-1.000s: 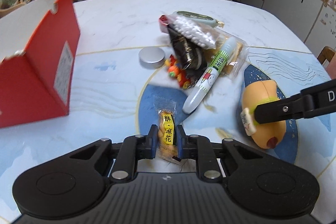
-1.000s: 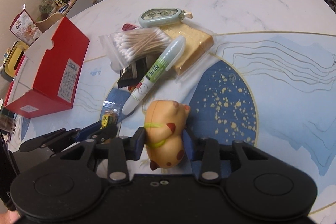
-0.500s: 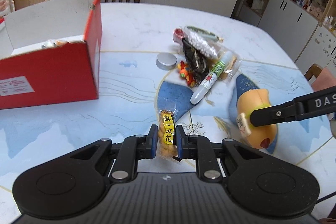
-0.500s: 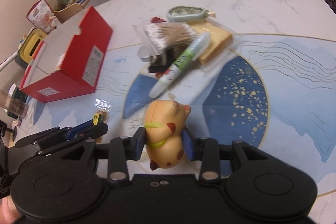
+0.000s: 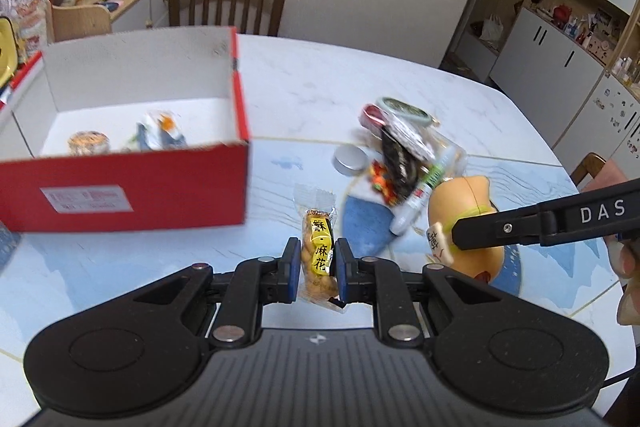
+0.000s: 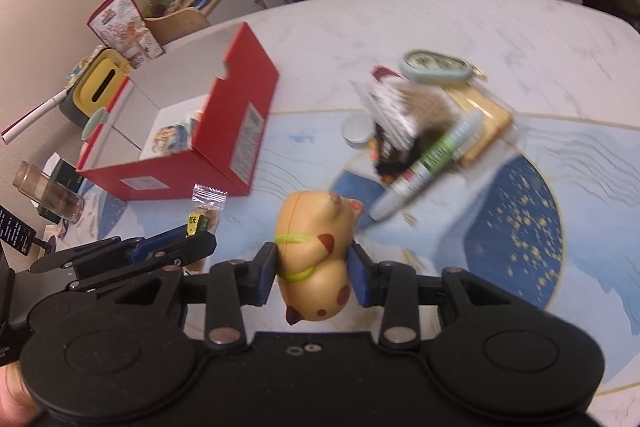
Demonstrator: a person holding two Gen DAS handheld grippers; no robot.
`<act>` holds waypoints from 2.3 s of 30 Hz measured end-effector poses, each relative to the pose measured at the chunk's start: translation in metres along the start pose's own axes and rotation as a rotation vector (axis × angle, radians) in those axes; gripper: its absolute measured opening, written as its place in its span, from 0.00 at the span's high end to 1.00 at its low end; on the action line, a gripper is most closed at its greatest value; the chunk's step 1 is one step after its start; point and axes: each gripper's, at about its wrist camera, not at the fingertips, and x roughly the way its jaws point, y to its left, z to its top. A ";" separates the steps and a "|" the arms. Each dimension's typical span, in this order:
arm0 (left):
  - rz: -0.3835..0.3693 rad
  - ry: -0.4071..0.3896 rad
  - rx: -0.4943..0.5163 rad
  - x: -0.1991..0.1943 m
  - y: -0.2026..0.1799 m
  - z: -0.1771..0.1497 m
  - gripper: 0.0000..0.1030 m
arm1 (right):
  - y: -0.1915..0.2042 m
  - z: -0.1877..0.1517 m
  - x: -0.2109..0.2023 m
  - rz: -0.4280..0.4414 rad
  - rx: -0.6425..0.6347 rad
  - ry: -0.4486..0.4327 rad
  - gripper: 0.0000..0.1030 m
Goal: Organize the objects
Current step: 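Carry the snack packet and cat figurine over into the red box with both tools, then lower and open the right tool releasing the cat while the left tool releases the packet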
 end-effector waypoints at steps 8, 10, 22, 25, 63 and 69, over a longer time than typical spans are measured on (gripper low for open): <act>0.034 -0.039 0.006 -0.017 0.044 0.023 0.83 | 0.044 0.029 0.010 0.028 -0.049 -0.034 0.64; 0.043 -0.048 0.005 -0.021 0.056 0.029 0.84 | 0.056 0.036 0.013 0.035 -0.060 -0.042 0.64; 0.096 -0.076 0.027 -0.035 0.132 0.072 0.83 | 0.121 0.082 0.038 0.069 -0.131 -0.092 0.64; 0.108 -0.068 0.024 -0.032 0.152 0.081 0.83 | 0.135 0.091 0.049 0.067 -0.145 -0.091 0.64; 0.180 0.157 0.134 0.116 0.233 0.151 0.83 | 0.225 0.104 0.203 -0.073 -0.274 0.119 0.63; 0.173 0.230 0.144 0.138 0.232 0.154 0.83 | 0.225 0.101 0.215 -0.096 -0.299 0.145 0.63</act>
